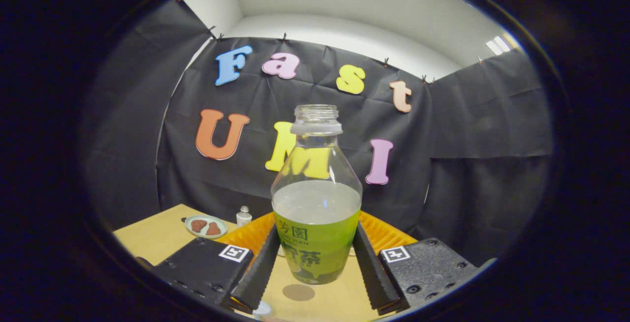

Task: Take the bottle from table, then pour the juice into the cup, finally place the bottle on the coaster

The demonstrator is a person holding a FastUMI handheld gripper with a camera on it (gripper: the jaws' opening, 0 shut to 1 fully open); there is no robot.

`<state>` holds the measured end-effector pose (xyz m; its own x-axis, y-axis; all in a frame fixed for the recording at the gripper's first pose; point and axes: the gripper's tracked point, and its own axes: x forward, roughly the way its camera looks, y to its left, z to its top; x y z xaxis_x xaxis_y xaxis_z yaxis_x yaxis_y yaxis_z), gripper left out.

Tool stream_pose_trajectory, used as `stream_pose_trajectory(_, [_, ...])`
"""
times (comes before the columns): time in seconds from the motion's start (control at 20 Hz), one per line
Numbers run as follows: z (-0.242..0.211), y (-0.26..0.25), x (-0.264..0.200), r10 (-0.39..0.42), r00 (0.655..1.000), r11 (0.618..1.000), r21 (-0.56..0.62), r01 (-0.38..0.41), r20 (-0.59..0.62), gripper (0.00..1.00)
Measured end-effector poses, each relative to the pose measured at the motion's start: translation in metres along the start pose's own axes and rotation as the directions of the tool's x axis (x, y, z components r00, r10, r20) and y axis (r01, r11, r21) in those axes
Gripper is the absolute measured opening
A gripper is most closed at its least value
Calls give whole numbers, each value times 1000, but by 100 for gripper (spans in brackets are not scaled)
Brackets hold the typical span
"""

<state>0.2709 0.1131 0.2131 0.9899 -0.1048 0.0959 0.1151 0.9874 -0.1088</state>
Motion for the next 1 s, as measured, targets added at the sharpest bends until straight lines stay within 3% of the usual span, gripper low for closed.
stream_pose_trajectory(0.4, [-37, 2, 42, 79, 995, 974, 217, -65, -58, 83])
stream_pose_trajectory(0.75, [-155, 17, 104, 89, 973, 987, 147, -58, -214, 79])
stream_pose_trajectory(1.0, [-226, 23, 133, 97, 958, 983, 175, -50, -268, 79])
